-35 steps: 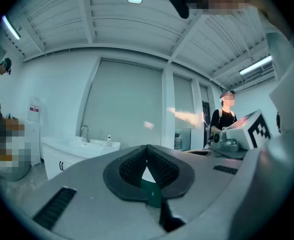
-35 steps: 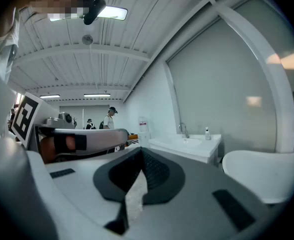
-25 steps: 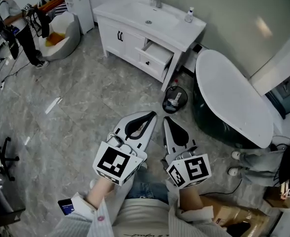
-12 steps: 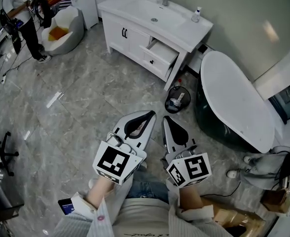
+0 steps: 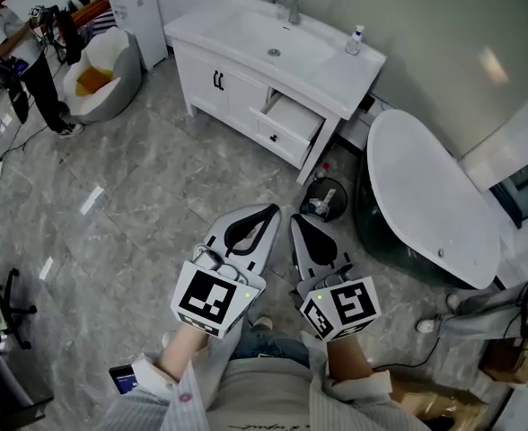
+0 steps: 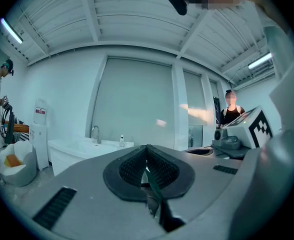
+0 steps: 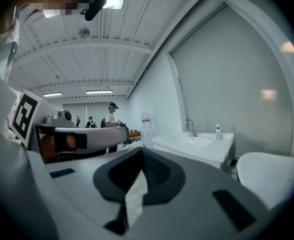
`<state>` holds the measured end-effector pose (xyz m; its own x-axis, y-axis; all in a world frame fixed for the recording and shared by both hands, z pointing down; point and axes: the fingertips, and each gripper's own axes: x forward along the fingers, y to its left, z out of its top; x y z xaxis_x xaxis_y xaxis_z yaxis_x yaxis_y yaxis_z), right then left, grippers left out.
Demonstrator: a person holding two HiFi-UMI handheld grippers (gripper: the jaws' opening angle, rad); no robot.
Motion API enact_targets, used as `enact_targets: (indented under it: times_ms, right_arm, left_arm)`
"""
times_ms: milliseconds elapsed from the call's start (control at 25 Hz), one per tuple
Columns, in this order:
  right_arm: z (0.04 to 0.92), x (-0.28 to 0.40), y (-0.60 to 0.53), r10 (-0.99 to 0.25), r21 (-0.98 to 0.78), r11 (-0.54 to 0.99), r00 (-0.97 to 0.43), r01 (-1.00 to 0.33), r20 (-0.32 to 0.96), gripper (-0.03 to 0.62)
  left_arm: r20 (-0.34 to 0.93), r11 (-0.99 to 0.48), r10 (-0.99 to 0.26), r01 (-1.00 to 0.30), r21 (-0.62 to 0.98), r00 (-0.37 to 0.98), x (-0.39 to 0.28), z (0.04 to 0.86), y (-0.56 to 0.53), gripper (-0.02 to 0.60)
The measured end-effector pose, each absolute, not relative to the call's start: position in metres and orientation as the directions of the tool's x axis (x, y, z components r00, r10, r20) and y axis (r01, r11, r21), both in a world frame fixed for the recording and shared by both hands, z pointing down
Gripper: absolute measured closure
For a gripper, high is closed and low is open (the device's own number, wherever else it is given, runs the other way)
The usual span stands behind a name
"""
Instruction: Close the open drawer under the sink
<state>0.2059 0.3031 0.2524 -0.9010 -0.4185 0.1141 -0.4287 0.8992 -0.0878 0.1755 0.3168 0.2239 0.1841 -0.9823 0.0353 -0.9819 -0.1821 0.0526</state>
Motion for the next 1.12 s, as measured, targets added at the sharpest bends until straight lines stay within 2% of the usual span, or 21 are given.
enact_targets:
  times_ms: [560, 1120]
  right_arm:
    - [0.253, 0.097, 0.217, -0.463, -0.119, 0.873, -0.880, -0.473, 0.108, 0.585]
    - [0.267, 0.049, 0.184, -0.516, -0.116, 0.838, -0.843, -0.533, 0.151, 0.585]
  left_arm:
    - [0.050, -0.223, -0.973, -0.974, 0.024, 0.224, 0.059, 0.222, 0.234, 0.566]
    - [0.062, -0.208, -0.976, -0.977, 0.042, 0.211, -0.017, 0.231, 0.207, 0.566]
